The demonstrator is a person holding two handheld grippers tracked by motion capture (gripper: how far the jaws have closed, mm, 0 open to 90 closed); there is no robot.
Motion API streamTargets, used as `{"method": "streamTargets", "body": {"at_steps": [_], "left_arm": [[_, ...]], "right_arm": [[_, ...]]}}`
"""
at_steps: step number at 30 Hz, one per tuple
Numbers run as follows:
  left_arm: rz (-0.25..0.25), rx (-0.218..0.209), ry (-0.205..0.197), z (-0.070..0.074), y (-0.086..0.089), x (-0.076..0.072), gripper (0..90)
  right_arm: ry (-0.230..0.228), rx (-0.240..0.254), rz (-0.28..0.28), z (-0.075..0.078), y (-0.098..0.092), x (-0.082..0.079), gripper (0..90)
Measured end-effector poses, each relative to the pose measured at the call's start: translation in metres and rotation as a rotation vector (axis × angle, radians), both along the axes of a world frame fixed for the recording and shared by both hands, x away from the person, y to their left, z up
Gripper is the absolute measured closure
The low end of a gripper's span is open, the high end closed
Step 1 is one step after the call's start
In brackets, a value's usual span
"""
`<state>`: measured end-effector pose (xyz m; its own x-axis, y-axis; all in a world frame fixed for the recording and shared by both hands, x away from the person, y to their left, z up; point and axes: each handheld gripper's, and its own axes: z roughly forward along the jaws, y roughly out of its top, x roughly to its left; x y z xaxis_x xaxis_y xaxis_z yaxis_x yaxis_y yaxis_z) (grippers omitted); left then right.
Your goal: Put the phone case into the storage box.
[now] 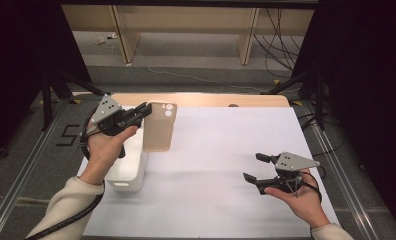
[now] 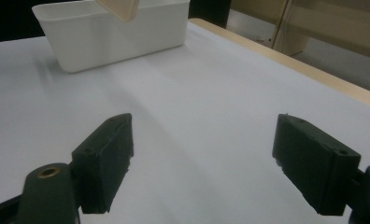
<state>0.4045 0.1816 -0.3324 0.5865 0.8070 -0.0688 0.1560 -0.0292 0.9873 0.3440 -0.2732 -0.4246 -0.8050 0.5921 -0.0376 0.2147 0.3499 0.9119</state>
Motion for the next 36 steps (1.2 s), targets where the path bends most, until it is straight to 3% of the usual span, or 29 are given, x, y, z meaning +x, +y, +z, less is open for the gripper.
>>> {"method": "streamTargets", "body": {"at_steps": [36], "left_arm": [[0.012, 0.011, -0.004, 0.009, 0.013, 0.009, 82.1]], "right_arm": [[0.006, 0.001, -0.004, -0.001, 0.0, 0.001, 21.8]]}}
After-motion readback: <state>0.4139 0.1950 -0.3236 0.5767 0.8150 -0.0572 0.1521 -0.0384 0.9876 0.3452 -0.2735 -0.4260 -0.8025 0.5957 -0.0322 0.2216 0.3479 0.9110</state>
